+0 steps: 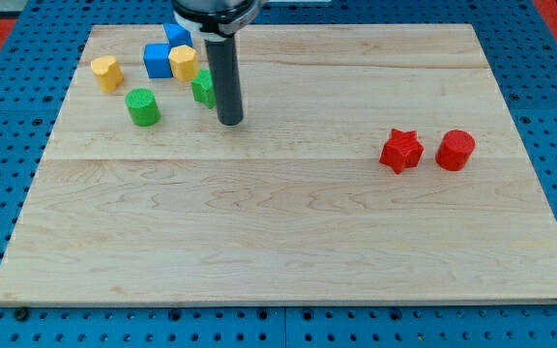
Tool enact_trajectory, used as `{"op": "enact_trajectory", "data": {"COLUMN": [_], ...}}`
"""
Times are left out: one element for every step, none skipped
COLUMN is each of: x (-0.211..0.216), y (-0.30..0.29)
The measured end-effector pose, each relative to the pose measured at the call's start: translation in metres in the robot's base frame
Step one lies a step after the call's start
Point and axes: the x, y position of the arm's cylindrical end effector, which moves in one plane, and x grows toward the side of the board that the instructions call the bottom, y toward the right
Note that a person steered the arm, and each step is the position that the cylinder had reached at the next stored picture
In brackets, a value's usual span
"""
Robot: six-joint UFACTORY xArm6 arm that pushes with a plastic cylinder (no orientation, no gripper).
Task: Move red star and red circle to the bottom right
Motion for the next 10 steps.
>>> {"op": "enact_trajectory", "data": {"x": [0.003, 0.037, 0.034, 0.011, 0.028, 0.087, 0.083, 0.031, 0.016, 0.031], "y": [0.111, 0.19, 0.255, 0.269, 0.32, 0.322, 0.289, 0.303, 0.278, 0.24]}}
